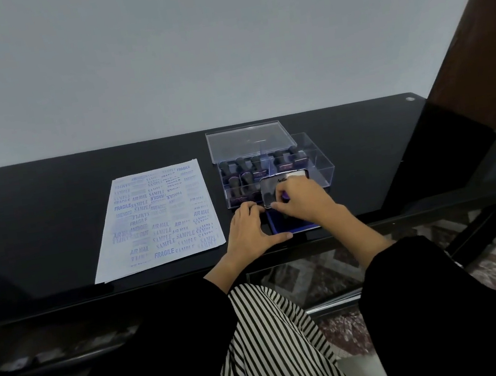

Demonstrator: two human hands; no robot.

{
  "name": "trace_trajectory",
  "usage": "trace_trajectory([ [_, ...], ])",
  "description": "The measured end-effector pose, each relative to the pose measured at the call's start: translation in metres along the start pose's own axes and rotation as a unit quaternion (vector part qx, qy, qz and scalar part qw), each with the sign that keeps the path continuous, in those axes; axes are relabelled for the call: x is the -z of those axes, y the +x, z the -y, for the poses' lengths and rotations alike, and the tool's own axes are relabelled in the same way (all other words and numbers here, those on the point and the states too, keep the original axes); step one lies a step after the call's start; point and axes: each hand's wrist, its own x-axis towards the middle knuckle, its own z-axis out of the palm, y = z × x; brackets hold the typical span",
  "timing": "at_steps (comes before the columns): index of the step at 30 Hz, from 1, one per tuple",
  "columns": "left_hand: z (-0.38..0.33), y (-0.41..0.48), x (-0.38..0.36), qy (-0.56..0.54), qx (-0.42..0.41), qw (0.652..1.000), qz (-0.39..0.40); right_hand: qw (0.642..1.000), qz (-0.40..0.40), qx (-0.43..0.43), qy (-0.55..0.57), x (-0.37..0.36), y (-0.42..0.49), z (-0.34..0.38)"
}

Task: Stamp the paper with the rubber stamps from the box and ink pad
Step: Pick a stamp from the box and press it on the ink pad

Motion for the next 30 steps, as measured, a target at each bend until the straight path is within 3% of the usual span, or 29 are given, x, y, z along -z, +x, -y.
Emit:
trace_trajectory([
  [3, 0.003, -0.003, -0.001, 0.006, -0.016, 1.000, -0.004, 0.996, -0.077, -0.033, -0.015, -0.013, 0.000, 0.004],
  [10, 0.008, -0.007, -0.007, 0.054, -0.041, 0.998, 0.006, 0.989, -0.135, -0.062, 0.018, -0.031, 0.002, 0.005],
  [12, 0.009, -0.007, -0.007, 0.053, -0.044, 0.998, 0.006, 0.991, -0.132, -0.029, 0.018, -0.030, 0.005, 0.002],
  [17, 0.010, -0.005, -0.007, 0.040, -0.046, 0.998, -0.007, 0.996, -0.039, 0.075, 0.040, -0.023, 0.011, -0.004],
  [26, 0.008, -0.003, -0.004, -0.016, -0.020, 1.000, -0.016, 0.998, -0.035, 0.037, 0.033, -0.026, 0.006, 0.000],
  [30, 0.009, -0.005, -0.006, 0.011, -0.047, 0.999, -0.022, 0.997, -0.079, -0.010, -0.017, -0.030, 0.002, 0.006],
])
